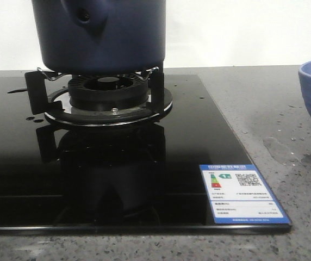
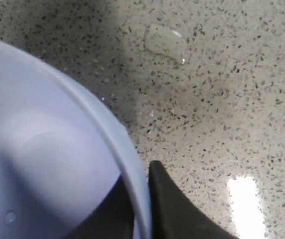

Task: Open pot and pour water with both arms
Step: 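Lower the bowl onto the counter with the right gripper and release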

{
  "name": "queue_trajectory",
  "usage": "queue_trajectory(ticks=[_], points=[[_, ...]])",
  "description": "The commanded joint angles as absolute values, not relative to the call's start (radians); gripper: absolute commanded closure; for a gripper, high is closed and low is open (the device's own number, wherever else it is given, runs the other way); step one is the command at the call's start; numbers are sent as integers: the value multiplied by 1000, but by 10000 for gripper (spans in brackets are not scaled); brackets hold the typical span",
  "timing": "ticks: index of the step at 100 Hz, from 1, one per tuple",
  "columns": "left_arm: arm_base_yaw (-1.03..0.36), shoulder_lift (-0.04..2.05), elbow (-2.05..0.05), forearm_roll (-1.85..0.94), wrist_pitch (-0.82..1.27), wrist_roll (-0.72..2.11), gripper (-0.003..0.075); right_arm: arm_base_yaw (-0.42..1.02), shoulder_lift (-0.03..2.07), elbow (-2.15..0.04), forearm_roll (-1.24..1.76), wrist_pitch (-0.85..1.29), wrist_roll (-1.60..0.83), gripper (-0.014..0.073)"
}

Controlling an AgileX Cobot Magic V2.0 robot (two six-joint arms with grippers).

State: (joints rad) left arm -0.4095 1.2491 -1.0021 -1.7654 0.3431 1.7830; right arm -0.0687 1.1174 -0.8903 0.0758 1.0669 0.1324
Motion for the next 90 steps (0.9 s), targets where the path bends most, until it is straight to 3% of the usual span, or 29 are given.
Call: queue_trajectory(ticks=[1,24,31,49,56,61,75,90], points=[[-392,1245,-1048,-1841,420,1814,478,-78,1092,-915,88,1033,121,545],[-392,1295,-1048,-1849,467,1878,478,-78,1066,-950,30,1063,121,214],[-392,1303,-1048,-1854,467,1887,478,-78,1030,-998,22,1062,121,174],[-392,1339,-1048,-1859,470,1923,478,-78,921,-1179,30,1046,121,176],[-392,1354,-1048,-1859,472,1927,478,-78,887,-1245,39,1044,121,212],[-392,1365,-1048,-1859,474,1933,478,-78,862,-1282,41,1044,121,287],[-392,1378,-1058,-1859,474,1938,478,-78,803,-1335,41,1036,120,666],[-392,1398,-1102,-1859,472,1938,478,-78,772,-1337,48,1024,120,657]])
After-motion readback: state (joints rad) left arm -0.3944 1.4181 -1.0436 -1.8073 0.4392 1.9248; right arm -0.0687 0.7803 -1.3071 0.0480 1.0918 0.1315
